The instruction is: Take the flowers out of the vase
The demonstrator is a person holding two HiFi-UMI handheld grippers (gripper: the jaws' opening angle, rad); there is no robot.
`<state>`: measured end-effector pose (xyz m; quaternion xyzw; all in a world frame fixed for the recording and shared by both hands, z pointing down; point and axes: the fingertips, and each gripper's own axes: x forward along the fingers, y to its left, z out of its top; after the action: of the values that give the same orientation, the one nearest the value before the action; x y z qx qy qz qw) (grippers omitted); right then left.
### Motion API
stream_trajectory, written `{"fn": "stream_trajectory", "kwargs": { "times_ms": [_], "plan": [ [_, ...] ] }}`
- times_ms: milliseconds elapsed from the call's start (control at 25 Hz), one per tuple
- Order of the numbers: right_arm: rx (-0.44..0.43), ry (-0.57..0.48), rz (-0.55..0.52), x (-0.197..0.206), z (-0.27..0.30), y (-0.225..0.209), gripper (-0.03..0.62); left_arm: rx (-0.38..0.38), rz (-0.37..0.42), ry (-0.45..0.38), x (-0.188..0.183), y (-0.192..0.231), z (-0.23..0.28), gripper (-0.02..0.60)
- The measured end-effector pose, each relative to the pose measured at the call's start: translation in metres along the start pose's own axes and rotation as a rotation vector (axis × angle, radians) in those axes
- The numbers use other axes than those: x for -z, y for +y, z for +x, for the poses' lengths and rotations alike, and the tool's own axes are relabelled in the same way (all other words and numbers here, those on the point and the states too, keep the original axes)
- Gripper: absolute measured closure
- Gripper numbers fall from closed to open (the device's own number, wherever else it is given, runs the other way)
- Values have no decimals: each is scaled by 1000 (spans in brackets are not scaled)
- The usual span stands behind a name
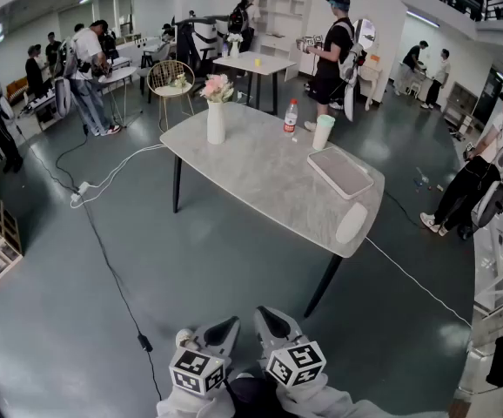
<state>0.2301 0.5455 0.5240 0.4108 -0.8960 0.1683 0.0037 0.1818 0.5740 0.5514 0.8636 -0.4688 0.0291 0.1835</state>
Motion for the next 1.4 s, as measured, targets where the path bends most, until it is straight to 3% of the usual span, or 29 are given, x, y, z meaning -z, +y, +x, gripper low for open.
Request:
{"fn": "stream_trajectory", "kwargs": {
  "times_ms": [400, 920, 1400],
  "plan": [
    [-16, 30, 8, 12, -3, 2, 580, 7, -28, 15, 8, -6, 9, 578],
    [28, 2, 91, 17, -10, -10, 580, 5, -87, 29, 21, -6, 2, 578],
    [23, -1, 93, 1, 47, -23, 580, 26, -91, 38, -1, 37, 33, 578]
  ]
}}
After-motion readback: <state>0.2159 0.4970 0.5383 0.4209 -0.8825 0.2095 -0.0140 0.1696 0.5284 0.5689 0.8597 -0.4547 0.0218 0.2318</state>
